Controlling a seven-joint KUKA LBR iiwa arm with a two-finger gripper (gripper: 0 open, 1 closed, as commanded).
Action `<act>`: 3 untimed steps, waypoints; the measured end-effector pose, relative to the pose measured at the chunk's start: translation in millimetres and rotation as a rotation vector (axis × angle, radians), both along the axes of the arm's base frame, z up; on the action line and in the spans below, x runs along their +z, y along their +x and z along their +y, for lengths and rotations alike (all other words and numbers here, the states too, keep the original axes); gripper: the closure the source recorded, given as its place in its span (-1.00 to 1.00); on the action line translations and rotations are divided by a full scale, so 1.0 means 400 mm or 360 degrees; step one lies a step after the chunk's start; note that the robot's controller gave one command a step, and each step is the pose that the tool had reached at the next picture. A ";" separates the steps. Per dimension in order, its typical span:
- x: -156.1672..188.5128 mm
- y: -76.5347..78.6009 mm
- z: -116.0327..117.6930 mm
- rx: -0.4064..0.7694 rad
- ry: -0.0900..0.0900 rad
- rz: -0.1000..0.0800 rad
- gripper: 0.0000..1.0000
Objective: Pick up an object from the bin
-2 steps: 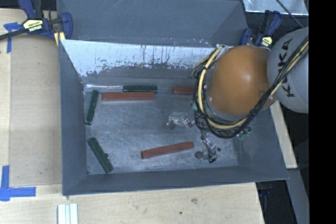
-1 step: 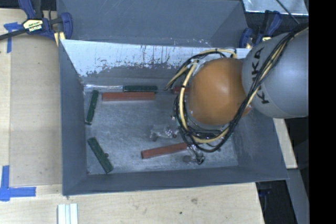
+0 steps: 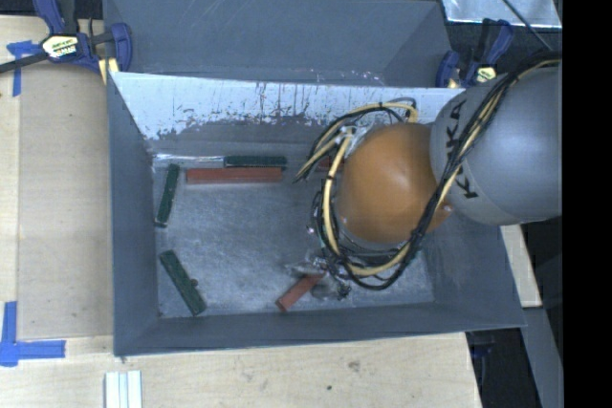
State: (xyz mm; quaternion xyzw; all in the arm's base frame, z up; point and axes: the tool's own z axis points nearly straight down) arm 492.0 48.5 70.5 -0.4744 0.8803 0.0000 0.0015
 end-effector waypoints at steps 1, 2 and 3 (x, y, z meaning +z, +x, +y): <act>0.000 0.000 0.000 0.0000 0.0000 0.0000 1.00; 0.135 0.049 0.032 0.0023 -0.0001 0.0008 1.00; 0.409 0.059 -0.059 0.0154 0.0000 0.0001 1.00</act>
Offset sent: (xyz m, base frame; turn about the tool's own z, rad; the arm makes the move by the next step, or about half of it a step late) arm 0.0251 0.0159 0.0683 -0.0196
